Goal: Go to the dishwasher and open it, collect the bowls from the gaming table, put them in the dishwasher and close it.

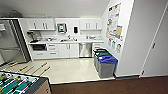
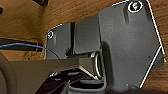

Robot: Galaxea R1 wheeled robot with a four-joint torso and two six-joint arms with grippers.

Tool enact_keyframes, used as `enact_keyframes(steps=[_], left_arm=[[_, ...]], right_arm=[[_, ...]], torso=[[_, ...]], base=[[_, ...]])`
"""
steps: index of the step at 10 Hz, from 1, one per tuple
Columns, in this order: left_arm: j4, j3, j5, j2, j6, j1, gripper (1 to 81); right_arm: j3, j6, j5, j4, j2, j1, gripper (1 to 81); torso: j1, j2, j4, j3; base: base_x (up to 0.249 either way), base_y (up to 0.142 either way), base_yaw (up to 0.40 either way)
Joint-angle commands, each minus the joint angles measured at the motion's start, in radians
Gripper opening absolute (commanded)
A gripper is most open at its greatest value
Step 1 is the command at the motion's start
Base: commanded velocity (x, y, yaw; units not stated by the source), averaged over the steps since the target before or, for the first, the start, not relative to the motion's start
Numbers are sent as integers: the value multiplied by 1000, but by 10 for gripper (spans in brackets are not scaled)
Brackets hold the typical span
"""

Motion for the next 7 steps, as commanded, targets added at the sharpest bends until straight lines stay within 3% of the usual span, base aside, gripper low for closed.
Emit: enact_keyframes(steps=[1, 7], left_arm=[[1, 9, 52, -19, 7, -48, 811], [1, 9, 52, -17, 7, -48, 811]], right_arm=[[17, -3, -55, 0, -9, 45, 811], [13, -8, -55, 0, -9, 45, 811]], torso=[[0, 0, 0, 0], [0, 0, 0, 0]], base=[[190, 0, 0], [190, 0, 0]])
